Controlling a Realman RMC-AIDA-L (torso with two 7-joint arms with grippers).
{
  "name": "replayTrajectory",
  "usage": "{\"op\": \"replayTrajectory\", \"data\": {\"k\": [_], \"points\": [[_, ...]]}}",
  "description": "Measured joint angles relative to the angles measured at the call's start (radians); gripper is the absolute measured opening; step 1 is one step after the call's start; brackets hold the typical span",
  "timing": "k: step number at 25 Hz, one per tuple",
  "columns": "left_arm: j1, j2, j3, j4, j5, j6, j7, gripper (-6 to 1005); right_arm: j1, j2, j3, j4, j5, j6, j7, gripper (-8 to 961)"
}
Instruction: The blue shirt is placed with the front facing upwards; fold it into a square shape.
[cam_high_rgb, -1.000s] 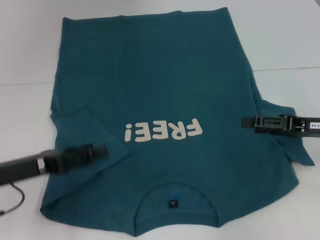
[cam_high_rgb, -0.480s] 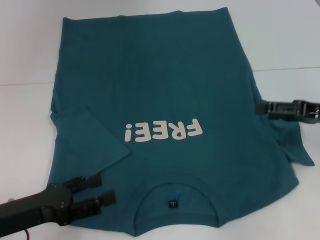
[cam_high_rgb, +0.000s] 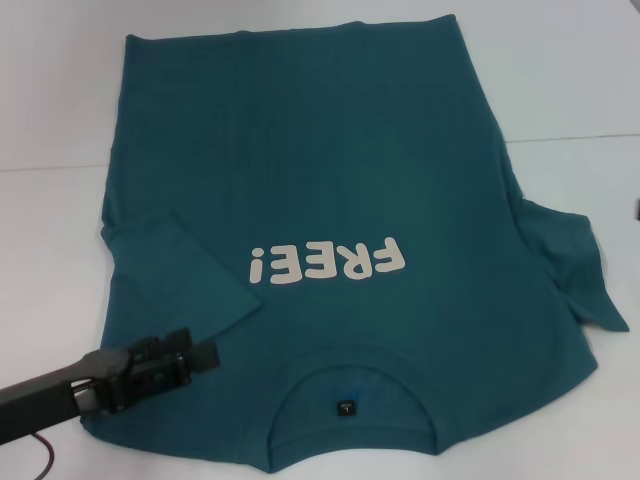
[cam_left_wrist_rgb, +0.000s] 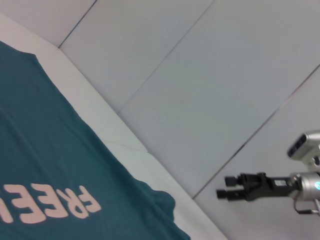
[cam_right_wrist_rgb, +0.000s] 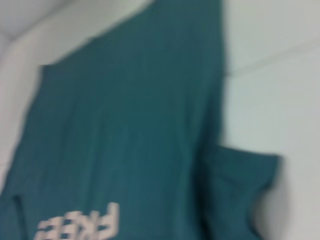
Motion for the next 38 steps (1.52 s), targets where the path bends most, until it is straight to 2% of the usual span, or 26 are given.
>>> {"op": "replayTrajectory", "data": {"k": [3, 7, 12, 15, 20, 27, 38], "points": [[-0.009, -0.002, 0.003, -0.005, 0.000, -0.026, 0.000, 877, 0.000, -0.001, 0.033, 0.007, -0.072, 0.016, 0.032, 867], [-0.022, -0.004, 0.004, -0.009, 0.000, -0.034, 0.000, 877, 0.004, 0.000, 0.049, 0.057, -0.083, 0.084, 0.048, 867], [-0.031, -0.004, 0.001, -0.029, 0.000, -0.055, 0.000, 876, 0.043, -0.020, 0.041, 0.219, -0.082, 0.222, 0.046, 867], [-0.031, -0.004, 0.001, -0.032, 0.000, -0.063, 0.000, 876, 0.077, -0.023, 0.037, 0.289, -0.084, 0.284, 0.028, 867], [-0.031, -0.005, 0.001, -0.034, 0.000, -0.064, 0.001, 877, 0.127, -0.015, 0.028, 0.358, -0.084, 0.349, 0.022, 867], [-0.031, -0.006, 0.000, -0.034, -0.013, -0.064, 0.002, 877, 0.170, -0.010, -0.052, 0.446, -0.087, 0.445, 0.033, 867], [-0.042, -0.006, 0.001, -0.057, -0.037, -0.076, 0.008, 877, 0.189, 0.022, -0.091, 0.459, -0.088, 0.530, 0.023, 843]]}}
